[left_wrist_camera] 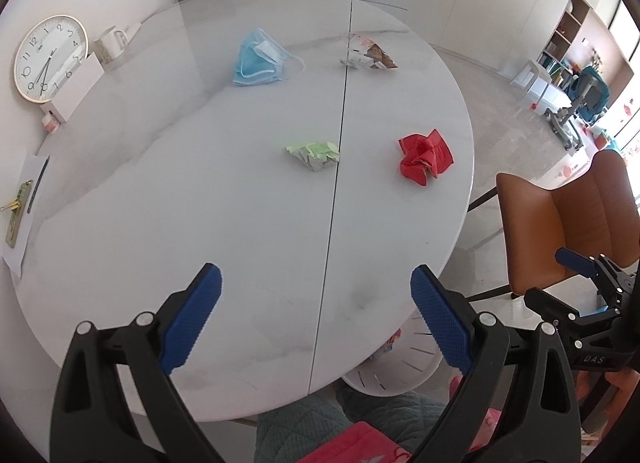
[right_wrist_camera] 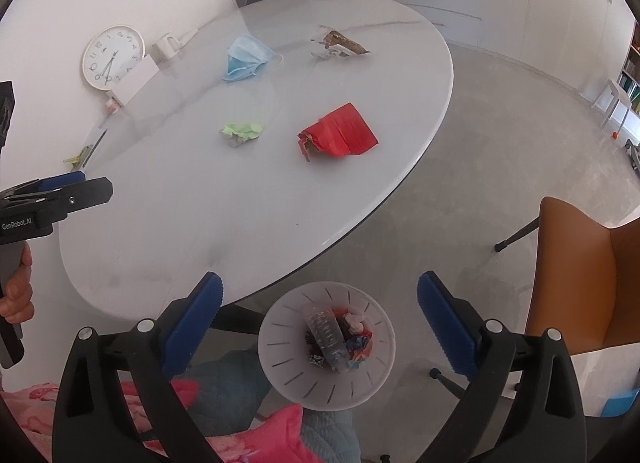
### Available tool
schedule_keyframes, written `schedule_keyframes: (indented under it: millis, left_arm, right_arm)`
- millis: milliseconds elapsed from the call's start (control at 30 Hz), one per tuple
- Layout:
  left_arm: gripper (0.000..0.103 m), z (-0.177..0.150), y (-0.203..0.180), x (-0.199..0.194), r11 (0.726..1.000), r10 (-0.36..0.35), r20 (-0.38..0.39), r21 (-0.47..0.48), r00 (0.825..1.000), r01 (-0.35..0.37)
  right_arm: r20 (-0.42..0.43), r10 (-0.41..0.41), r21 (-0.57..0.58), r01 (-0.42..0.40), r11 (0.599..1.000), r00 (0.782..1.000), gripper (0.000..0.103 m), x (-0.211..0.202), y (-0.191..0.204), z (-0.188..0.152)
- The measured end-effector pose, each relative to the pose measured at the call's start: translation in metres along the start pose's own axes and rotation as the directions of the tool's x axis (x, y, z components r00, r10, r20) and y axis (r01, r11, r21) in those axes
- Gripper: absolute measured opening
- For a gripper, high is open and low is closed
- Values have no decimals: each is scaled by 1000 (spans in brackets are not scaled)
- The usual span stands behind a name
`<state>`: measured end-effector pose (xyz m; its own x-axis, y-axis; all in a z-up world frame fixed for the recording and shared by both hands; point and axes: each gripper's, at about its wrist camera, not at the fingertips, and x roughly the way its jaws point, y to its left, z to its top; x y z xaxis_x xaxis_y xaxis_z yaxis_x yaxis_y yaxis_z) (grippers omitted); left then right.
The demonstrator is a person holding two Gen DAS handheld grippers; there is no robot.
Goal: Collect trash
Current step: 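Move both open grippers back over the table toward the green and red papers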
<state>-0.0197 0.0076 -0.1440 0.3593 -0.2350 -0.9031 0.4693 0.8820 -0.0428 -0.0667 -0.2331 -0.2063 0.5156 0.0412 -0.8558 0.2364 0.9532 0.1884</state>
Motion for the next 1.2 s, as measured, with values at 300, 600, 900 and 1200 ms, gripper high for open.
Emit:
schedule_keyframes:
  millis: [300, 600, 900, 1200]
  left_arm:
    - [91, 9, 11, 8, 1000, -5, -12, 9, 1000, 6]
    - [91, 25, 12, 35, 1000, -18, -9, 22, 1000, 18]
    - [91, 57, 6, 93, 998, -39, 12, -39, 999, 40]
    - [90, 88, 4, 156, 996, -45, -14, -79, 999, 44]
  right_arm:
    - [-4, -14, 19, 14, 1000, 1000, 97, 9, 5, 11]
    - [-4, -40, -4, 40, 999, 999, 97, 27, 7, 38]
    - [4, -75, -63, 76, 995, 997, 97, 72, 4, 86]
    - [-11, -108, -45, 107, 993, 994, 97, 112, -4, 103]
